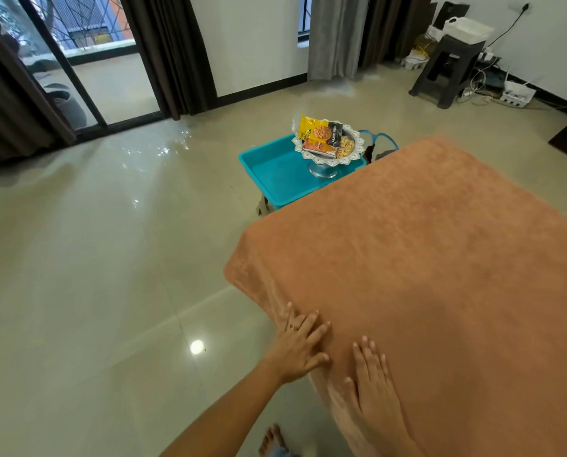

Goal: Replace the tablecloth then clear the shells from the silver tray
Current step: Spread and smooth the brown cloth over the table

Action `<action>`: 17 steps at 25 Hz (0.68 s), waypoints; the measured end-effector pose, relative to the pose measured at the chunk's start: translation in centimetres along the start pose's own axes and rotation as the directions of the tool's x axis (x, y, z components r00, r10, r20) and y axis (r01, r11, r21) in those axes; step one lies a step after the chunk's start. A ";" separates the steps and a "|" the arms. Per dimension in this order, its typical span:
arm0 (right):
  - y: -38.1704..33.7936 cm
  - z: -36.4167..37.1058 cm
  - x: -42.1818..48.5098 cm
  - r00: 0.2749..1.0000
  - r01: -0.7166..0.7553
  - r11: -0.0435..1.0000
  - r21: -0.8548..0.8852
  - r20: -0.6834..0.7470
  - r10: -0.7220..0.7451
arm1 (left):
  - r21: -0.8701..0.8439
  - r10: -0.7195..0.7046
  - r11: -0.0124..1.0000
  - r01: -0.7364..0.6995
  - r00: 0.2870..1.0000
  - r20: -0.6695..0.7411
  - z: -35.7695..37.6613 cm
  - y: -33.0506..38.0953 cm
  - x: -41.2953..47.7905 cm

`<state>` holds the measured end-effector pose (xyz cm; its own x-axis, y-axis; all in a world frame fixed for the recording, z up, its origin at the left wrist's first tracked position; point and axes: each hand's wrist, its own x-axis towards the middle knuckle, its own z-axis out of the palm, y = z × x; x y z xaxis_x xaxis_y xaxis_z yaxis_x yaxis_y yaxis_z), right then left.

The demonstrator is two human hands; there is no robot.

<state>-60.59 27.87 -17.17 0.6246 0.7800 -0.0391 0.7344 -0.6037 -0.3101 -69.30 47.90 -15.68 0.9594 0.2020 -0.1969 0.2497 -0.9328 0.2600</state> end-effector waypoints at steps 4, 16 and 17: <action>-1.2 -0.6 7.8 0.998 -0.038 0.999 -0.025 -0.048 0.036 | -0.036 -0.140 0.990 0.136 0.978 -0.155 -2.0 -4.1 4.4; -3.7 0.1 14.9 0.998 0.044 0.998 0.044 -0.040 -0.043 | 0.037 -0.013 0.999 0.020 0.985 -0.171 -6.0 -13.4 9.4; -3.9 -0.1 16.6 0.997 0.052 0.998 0.033 -0.051 -0.051 | 0.027 -0.058 0.998 0.064 0.981 -0.187 -7.3 -13.9 11.1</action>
<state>-53.04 43.18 -16.50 0.5993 0.8001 0.0248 0.7569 -0.5564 -0.3428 -61.13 65.27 -14.58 0.9509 0.3080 -0.0314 0.3071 -0.9256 0.2211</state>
